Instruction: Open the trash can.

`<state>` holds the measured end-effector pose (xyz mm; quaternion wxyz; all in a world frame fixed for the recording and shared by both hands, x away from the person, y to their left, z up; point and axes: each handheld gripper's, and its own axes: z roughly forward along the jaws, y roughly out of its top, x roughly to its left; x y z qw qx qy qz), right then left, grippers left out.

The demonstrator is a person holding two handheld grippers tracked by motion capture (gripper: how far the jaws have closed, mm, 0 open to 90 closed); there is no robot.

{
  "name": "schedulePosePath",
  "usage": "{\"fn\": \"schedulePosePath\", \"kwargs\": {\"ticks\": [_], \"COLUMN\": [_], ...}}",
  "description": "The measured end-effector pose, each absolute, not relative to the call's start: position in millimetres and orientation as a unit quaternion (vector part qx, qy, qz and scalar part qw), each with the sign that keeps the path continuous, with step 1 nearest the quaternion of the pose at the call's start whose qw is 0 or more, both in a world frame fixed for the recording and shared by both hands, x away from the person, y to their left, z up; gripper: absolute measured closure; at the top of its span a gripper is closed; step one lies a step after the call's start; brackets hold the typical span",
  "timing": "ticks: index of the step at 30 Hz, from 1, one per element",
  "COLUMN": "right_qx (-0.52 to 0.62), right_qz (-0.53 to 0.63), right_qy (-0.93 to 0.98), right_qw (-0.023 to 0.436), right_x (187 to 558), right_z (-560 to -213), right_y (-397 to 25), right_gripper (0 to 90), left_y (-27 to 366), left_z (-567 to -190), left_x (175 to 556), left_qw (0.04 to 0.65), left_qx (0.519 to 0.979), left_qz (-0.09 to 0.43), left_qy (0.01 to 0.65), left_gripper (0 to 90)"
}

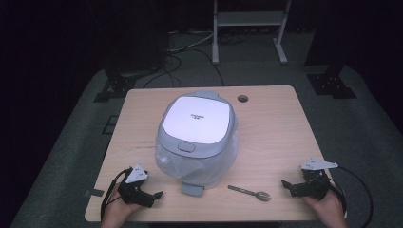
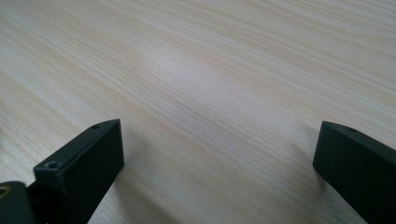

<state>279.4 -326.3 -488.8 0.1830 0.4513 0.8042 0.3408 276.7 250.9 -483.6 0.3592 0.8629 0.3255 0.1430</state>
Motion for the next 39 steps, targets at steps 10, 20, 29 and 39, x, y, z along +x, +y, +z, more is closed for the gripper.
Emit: {"fn": "schedulePosePath", "kwargs": {"ticks": [10, 20, 29, 39], "right_qx": [0.449, 0.449, 0.449, 0.449], "right_qz": [0.341, 0.341, 0.341, 0.341], "right_qy": [0.805, 0.805, 0.805, 0.806], "right_qw": [0.183, 0.183, 0.183, 0.183], "right_x": [280, 280, 280, 280], "right_z": [-489, -489, -489, -489], "right_y": [-327, -327, -327, -327], "right_gripper": [0.8, 0.8, 0.8, 0.8], "left_y": [252, 252, 250, 249], "left_z": [-477, -465, -456, -447], "left_x": [274, 269, 265, 264], "left_qw": [0.371, 0.394, 0.399, 0.404], "left_qx": [0.858, 0.851, 0.850, 0.846], "left_qz": [0.143, 0.138, 0.131, 0.126], "left_qy": [0.326, 0.319, 0.318, 0.324], "left_gripper": [0.0, 2.7, 3.8, 4.8]}}
